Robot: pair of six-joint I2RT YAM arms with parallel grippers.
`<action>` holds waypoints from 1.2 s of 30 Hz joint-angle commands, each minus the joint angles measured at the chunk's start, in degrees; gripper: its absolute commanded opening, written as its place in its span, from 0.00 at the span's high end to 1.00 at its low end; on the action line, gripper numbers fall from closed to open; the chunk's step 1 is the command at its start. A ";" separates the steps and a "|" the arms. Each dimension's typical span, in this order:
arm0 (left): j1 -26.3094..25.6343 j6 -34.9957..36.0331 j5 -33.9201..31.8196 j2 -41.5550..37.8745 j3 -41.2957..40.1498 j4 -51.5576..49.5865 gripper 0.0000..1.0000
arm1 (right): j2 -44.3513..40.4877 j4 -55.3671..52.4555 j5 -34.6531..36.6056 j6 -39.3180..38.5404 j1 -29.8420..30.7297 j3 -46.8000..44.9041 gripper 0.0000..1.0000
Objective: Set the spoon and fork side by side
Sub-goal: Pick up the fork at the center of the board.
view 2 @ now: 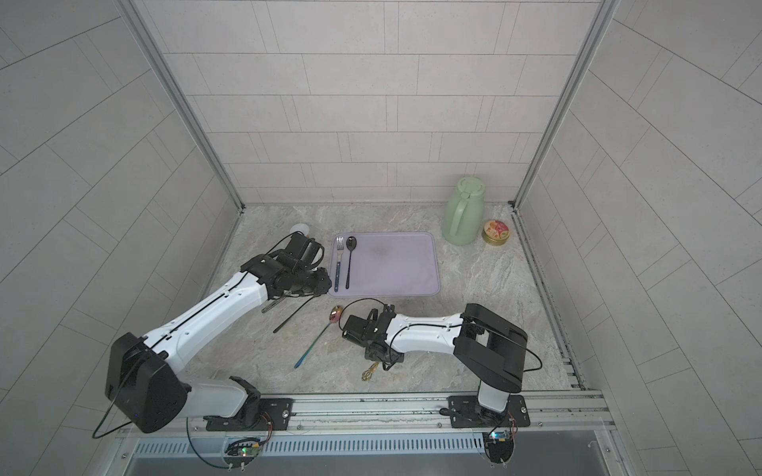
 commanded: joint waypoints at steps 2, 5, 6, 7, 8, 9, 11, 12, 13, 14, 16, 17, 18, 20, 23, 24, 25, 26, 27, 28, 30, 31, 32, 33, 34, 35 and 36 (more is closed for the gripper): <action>0.27 0.01 0.71 -1.00 -0.99 0.06 0.67 | 0.65 1.08 -1.02 -0.21 -0.34 -1.90 0.80; 0.27 0.02 0.88 -1.00 -0.87 0.02 0.67 | 0.55 1.08 -1.01 -0.91 -0.64 -1.94 0.88; 0.25 0.08 0.90 -0.96 -0.91 0.11 0.67 | 0.61 1.04 -1.18 -1.32 -0.75 -1.80 0.90; 0.25 0.08 0.98 -0.97 -0.83 0.08 0.67 | 0.67 1.00 -1.25 -1.70 -0.97 -1.81 0.92; 0.27 0.10 1.05 -1.00 -0.85 0.09 0.67 | 0.70 0.99 -1.37 -2.24 -1.22 -1.73 0.92; 0.25 0.14 1.08 -1.08 -0.87 0.11 0.67 | 0.77 1.14 -1.55 -2.91 -1.49 -1.74 0.93; 0.27 0.07 1.21 -1.13 -0.94 0.10 0.67 | 0.45 1.34 -1.81 -4.08 -2.00 -1.67 0.97; 0.27 0.20 1.25 -1.17 -1.01 0.11 0.67 | 0.21 1.27 -1.81 -4.35 -2.20 -1.74 0.98; 0.25 0.18 1.26 -1.25 -1.03 0.13 0.67 | -0.18 1.26 -1.75 -4.84 -2.41 -1.75 0.99; 0.27 0.15 1.26 -1.26 -1.09 0.17 0.67 | -0.43 1.25 -1.63 -5.39 -2.49 -1.71 0.99; 0.25 0.23 1.39 -1.19 -1.08 0.15 0.67 | -0.89 0.59 -1.26 -6.31 -2.62 -1.26 1.00; 0.27 0.24 1.55 -1.16 -1.15 0.16 0.67 | -1.04 0.09 -1.20 -6.99 -2.69 -1.00 1.00; 0.27 0.14 1.78 -1.22 -1.20 0.21 0.67 | -1.15 -0.35 -1.09 -7.72 -2.71 -0.56 1.00; 0.11 -0.34 3.37 -1.45 -1.61 0.26 0.67 | -1.42 -1.51 -1.39 -9.67 -2.92 0.23 1.00; -0.64 -1.04 7.16 -3.68 -3.58 1.42 0.67 | -3.15 -4.27 -0.68 -11.63 -3.16 1.07 1.00; -0.96 -1.15 6.92 -4.79 -4.31 1.37 0.67 | -3.93 -5.08 -0.27 -12.23 -3.27 1.26 1.00; -1.01 -1.41 6.95 -5.81 -5.17 1.38 0.66 | -4.75 -6.04 0.06 -12.71 -3.51 1.50 1.00; -1.03 -1.56 7.38 -6.78 -5.97 1.44 0.66 | -5.62 -6.84 0.32 -13.28 -3.97 1.83 1.00; -0.98 -1.55 8.03 -7.61 -6.63 1.57 0.66 | -6.30 -7.77 0.44 -13.99 -4.57 2.43 1.00; -1.03 -1.68 8.88 -8.21 -7.28 1.49 0.66 | -6.88 -8.74 0.64 -14.81 -5.21 3.22 1.00; -1.03 -1.87 10.88 -9.20 -8.05 1.07 0.65 | -7.50 -11.59 1.60 -16.30 -6.76 5.67 1.00; -1.01 -1.87 12.03 -9.46 -8.24 0.94 0.65 | -7.50 -12.91 2.13 -17.30 -7.71 7.06 1.00; -0.92 -1.90 13.00 -9.71 -8.35 0.78 0.65 | -7.44 -14.06 2.61 -18.22 -8.72 8.51 1.00; -0.91 -1.94 13.82 -9.82 -8.23 0.42 0.65 | -7.28 -14.84 2.91 -19.14 -9.82 9.74 1.00; -0.80 -1.63 13.87 -9.92 -8.05 -0.17 0.65 | -7.10 -15.25 3.12 -20.26 -10.96 11.00 1.00; -0.78 -1.27 13.57 -10.08 -7.75 -0.93 0.65 | -6.95 -15.46 3.24 -21.30 -11.97 12.16 1.00; -0.93 -1.14 12.06 -10.42 -7.31 -1.86 0.65 | -6.66 -15.56 3.31 -22.46 -13.14 13.34 1.00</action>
